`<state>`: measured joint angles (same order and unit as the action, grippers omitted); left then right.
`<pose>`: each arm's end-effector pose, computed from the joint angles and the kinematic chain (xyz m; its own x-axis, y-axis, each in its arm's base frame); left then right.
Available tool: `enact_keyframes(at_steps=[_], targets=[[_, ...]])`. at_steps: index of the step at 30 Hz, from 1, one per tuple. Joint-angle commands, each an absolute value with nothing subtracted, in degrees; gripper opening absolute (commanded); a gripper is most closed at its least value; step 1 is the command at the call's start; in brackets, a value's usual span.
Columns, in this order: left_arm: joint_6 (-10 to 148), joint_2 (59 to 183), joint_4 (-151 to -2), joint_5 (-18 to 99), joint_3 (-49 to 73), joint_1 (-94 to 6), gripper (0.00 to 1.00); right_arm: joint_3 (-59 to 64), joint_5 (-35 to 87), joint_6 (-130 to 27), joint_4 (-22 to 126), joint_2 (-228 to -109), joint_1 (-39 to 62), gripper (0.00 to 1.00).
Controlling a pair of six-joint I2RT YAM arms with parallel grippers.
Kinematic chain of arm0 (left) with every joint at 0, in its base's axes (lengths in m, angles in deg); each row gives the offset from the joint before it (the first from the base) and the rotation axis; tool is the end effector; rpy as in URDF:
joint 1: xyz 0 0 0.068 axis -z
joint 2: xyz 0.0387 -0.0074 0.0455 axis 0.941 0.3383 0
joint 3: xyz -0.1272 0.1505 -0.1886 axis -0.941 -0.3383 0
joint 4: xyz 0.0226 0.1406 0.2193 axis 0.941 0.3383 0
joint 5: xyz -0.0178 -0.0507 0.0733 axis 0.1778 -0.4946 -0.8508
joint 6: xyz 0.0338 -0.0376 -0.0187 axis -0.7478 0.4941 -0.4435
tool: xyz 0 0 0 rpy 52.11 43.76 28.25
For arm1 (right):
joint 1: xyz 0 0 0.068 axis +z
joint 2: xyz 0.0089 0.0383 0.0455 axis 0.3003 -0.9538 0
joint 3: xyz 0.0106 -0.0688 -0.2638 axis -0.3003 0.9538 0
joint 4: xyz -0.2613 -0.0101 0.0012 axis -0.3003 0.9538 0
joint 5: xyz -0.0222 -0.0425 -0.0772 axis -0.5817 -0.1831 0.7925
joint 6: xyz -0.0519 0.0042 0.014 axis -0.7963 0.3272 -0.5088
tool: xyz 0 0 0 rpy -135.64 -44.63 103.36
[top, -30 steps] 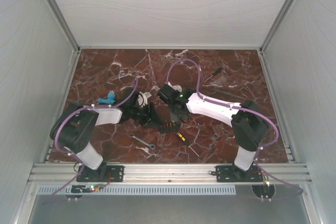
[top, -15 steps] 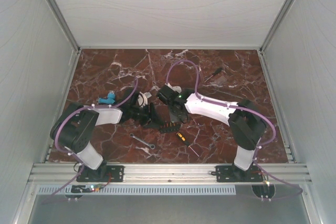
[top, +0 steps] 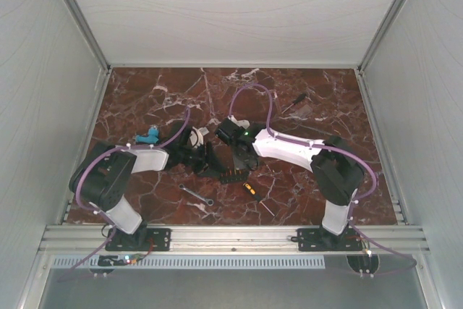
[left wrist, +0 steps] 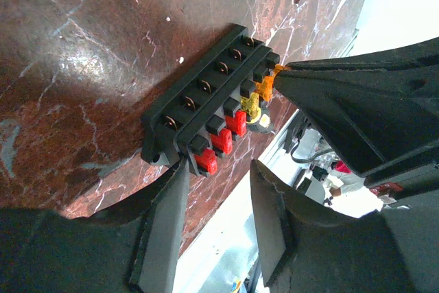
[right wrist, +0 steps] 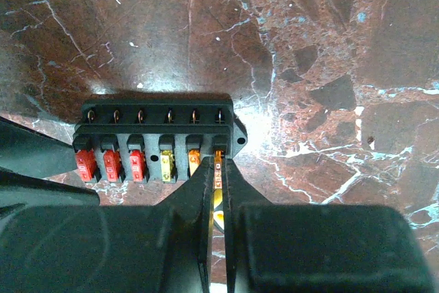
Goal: Snap on the fuse box
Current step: Install the fuse at the fuse box base.
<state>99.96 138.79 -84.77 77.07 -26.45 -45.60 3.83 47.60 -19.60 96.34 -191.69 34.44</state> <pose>0.2410 -0.1379 0.1220 -0.9883 -0.0723 -0.1345 0.0735 0.5470 -0.8339 0.2264 0.2748 0.1966 -0.9150 -0.1849 -0.3585 -0.1926 0.9812 -0.0144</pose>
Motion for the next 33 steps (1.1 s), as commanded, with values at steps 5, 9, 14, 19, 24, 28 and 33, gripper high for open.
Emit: enact_keyframes(at_steps=[5, 9, 14, 19, 24, 28, 33], targets=[[100.3, 139.6, -85.8, 77.9, -26.1, -45.9, 0.41, 3.9, 49.2, -16.9, 96.0, -192.6, 34.9, 0.00], [100.2, 139.7, -85.8, 77.9, -26.0, -45.9, 0.41, 4.0, 49.9, -16.1, 96.6, -192.7, 34.9, 0.00], [100.3, 139.7, -85.8, 77.8, -26.1, -45.9, 0.41, 4.0, 50.6, -15.5, 96.9, -192.6, 34.9, 0.00], [100.3, 139.9, -85.9, 77.9, -26.1, -45.9, 0.41, 4.1, 50.8, -15.7, 97.0, -193.0, 34.9, 0.00], [100.1, 140.3, -85.6, 77.8, -25.8, -45.9, 0.41, 4.2, 50.0, -16.9, 96.8, -193.8, 34.8, 0.00], [99.9, 140.4, -85.2, 77.6, -25.6, -45.9, 0.41, 4.6, 49.2, -17.5, 96.6, -194.3, 34.9, 0.00], [99.8, 140.6, -84.9, 77.5, -25.4, -45.9, 0.40, 5.3, 48.9, -17.3, 96.6, -194.8, 34.8, 0.00]])
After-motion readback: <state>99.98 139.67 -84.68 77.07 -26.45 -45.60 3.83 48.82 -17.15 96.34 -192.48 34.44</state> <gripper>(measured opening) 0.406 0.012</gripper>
